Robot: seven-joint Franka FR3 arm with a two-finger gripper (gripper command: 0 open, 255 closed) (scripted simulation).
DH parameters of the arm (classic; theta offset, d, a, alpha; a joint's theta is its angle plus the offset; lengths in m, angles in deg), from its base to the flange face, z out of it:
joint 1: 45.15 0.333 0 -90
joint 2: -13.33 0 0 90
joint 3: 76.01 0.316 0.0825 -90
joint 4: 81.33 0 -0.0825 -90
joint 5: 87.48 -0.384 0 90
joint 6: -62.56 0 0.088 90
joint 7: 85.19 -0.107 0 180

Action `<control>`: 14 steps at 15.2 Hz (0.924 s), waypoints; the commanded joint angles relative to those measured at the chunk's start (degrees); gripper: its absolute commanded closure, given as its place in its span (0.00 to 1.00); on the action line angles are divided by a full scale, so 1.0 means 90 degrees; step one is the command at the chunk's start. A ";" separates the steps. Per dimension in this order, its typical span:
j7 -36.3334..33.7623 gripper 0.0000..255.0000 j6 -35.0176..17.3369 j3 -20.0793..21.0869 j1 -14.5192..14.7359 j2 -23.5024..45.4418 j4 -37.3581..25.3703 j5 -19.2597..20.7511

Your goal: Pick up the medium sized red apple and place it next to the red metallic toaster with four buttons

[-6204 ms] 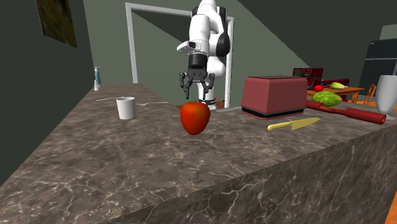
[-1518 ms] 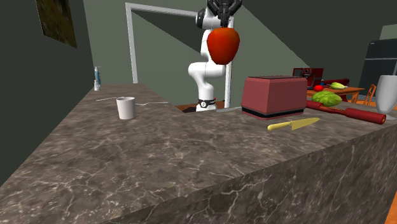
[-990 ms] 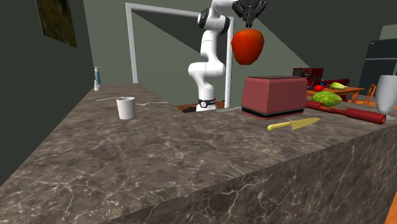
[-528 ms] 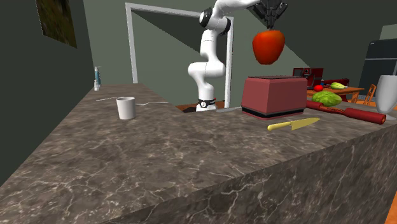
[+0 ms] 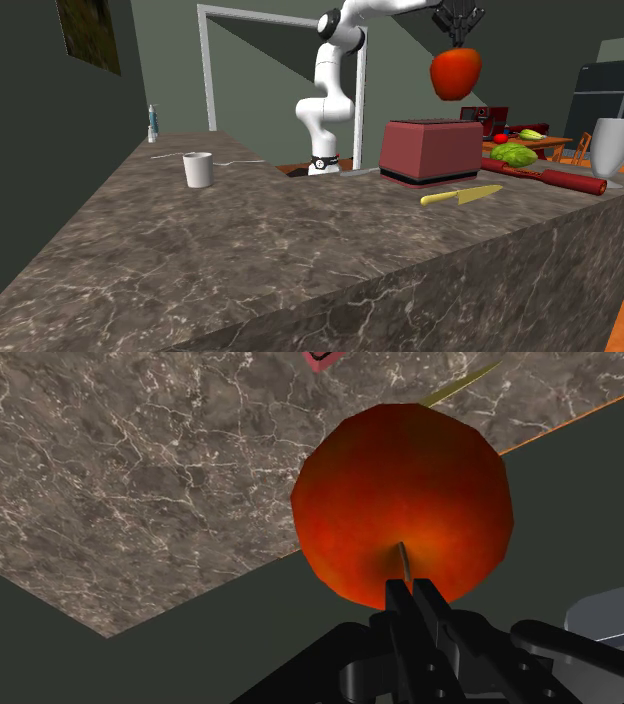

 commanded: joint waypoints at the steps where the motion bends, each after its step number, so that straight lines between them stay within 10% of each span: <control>1: -0.0437 1.00 0.0125 0.0468 -0.0092 0.0285 -0.0341 0.0199; 6: -0.1627 1.00 0.0559 0.1931 -0.0446 0.1281 -0.1297 0.1079; 9: -0.2844 1.00 0.1174 0.3378 -0.0531 0.2713 -0.2079 0.2601; 11: -0.3730 1.00 0.1916 0.3633 0.0532 0.4032 -0.2735 0.4030; 14: -0.4169 1.00 0.2589 0.2793 0.2433 0.4921 -0.3762 0.4897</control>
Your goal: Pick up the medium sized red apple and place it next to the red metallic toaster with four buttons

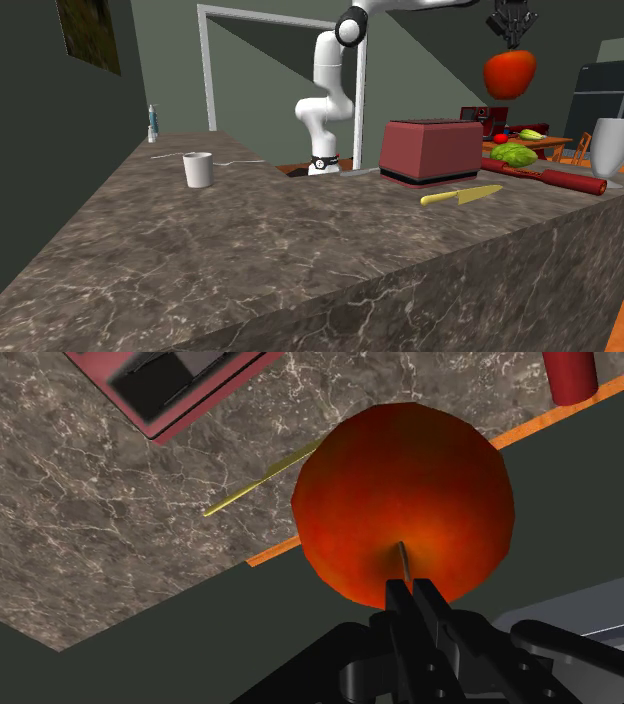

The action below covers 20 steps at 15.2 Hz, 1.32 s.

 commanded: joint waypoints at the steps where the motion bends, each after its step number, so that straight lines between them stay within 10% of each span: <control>1: -0.0291 1.00 0.0524 -0.0430 0.1254 0.0717 -0.0827 0.0735; 3: -0.0364 1.00 0.0958 -0.0813 0.2335 0.1282 -0.1727 0.1266; 4: -0.0282 1.00 0.1374 -0.1185 0.3395 0.1845 -0.2786 0.1789; 20: -0.1173 1.00 -0.0198 -0.0682 0.1754 0.1320 -0.0141 0.1141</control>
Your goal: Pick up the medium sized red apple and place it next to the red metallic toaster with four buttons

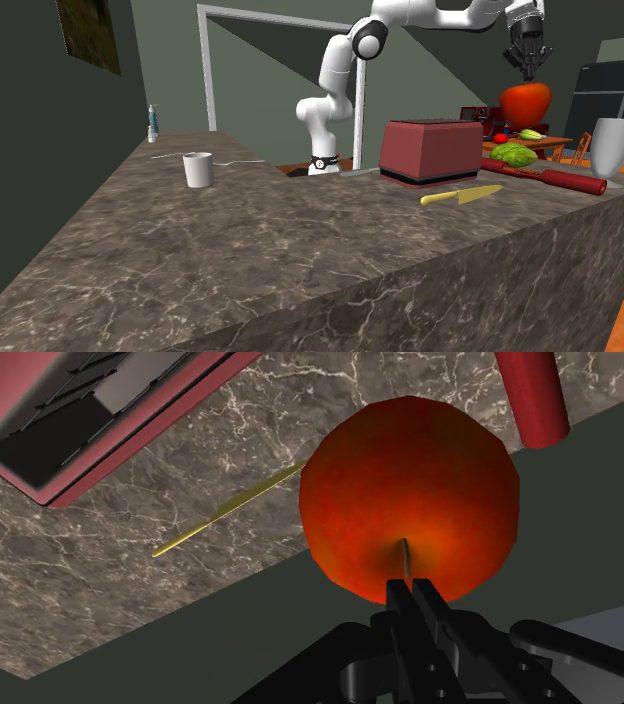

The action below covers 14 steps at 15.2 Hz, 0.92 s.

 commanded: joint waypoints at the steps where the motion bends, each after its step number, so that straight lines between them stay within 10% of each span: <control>1: -0.0086 1.00 -0.0156 0.0026 -0.0106 -0.0019 0.0216 -0.0018; 13: -0.0490 1.00 -0.0892 0.0072 -0.0515 -0.0029 0.1181 0.0002; 14: -0.0490 0.00 -0.0892 0.0072 -0.0515 -0.0029 0.1181 0.0002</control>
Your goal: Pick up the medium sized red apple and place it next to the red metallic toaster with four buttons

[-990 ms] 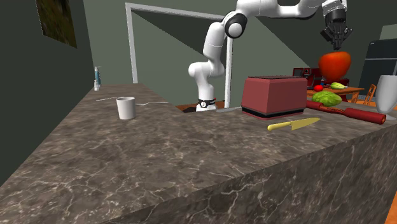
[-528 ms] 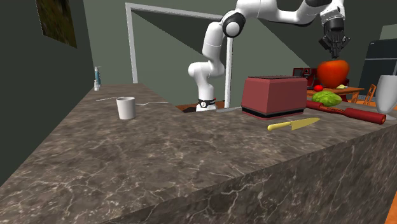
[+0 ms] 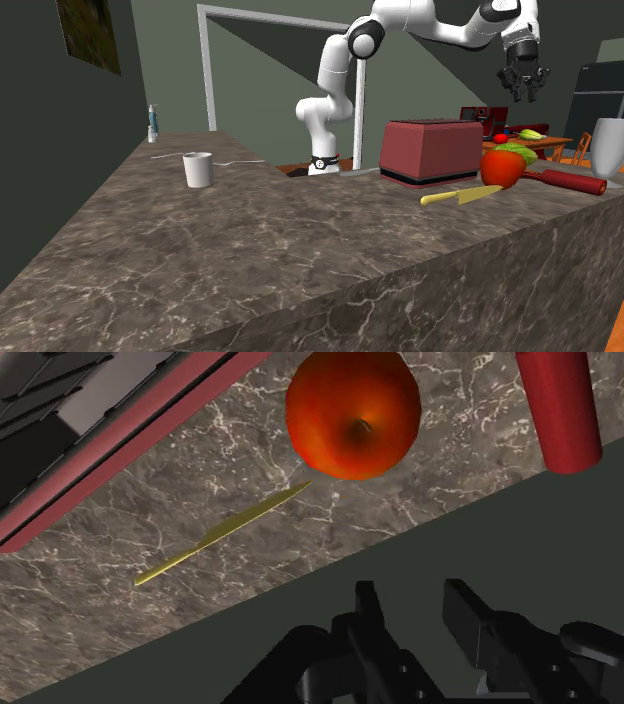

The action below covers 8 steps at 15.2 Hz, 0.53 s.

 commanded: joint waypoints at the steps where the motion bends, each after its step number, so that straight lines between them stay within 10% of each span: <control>1: 0.0160 0.00 0.0375 -0.0078 0.0354 0.0085 -0.0235 0.0110; 3: 0.0431 0.00 0.0966 -0.0217 0.0937 0.0234 -0.0621 0.0298; 8: 0.0345 0.00 0.0609 -0.0230 0.0686 0.0263 -0.0238 0.0335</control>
